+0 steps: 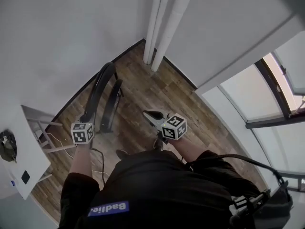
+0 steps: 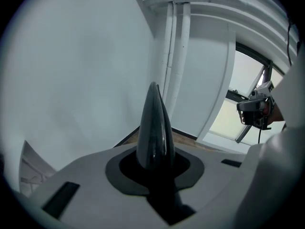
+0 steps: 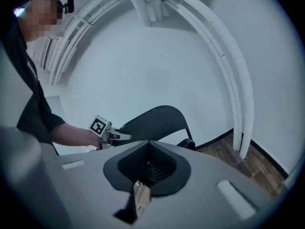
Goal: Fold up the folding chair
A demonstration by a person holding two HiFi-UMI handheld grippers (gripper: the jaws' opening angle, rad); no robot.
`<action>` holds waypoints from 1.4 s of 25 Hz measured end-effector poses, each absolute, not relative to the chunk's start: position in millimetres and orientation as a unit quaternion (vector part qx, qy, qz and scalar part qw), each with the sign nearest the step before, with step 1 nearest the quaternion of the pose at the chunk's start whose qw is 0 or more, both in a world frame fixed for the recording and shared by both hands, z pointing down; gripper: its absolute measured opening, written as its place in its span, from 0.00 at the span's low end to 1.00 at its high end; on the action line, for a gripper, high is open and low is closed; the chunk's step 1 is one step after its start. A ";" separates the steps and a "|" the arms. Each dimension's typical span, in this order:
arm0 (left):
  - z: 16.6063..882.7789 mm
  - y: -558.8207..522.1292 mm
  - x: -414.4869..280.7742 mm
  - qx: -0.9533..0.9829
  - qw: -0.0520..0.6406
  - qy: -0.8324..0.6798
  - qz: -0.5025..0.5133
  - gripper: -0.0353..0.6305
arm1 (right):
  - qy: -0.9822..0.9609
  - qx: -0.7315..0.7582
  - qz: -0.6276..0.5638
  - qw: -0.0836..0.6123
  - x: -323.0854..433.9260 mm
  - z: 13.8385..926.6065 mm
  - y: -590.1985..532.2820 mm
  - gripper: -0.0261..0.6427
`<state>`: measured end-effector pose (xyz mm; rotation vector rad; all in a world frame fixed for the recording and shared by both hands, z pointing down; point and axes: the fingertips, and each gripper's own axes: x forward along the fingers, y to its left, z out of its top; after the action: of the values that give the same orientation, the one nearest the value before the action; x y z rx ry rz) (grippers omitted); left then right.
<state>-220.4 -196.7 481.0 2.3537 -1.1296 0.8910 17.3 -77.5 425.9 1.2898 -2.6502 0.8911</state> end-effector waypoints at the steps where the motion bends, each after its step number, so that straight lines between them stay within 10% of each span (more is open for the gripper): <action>1: 481.2 -195.4 -219.6 0.839 0.190 -0.400 0.316 0.18 | -0.867 0.415 0.273 0.036 17.0 417.9 -71.0 0.04; 35: 485.7 -196.2 -222.9 0.832 0.149 -0.409 0.344 0.17 | -0.906 0.369 0.191 0.079 -25.8 397.7 -67.5 0.04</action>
<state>-222.9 -196.2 485.7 2.3920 -1.1758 0.9893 -25.8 -67.5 397.7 1.1055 -2.7117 0.5731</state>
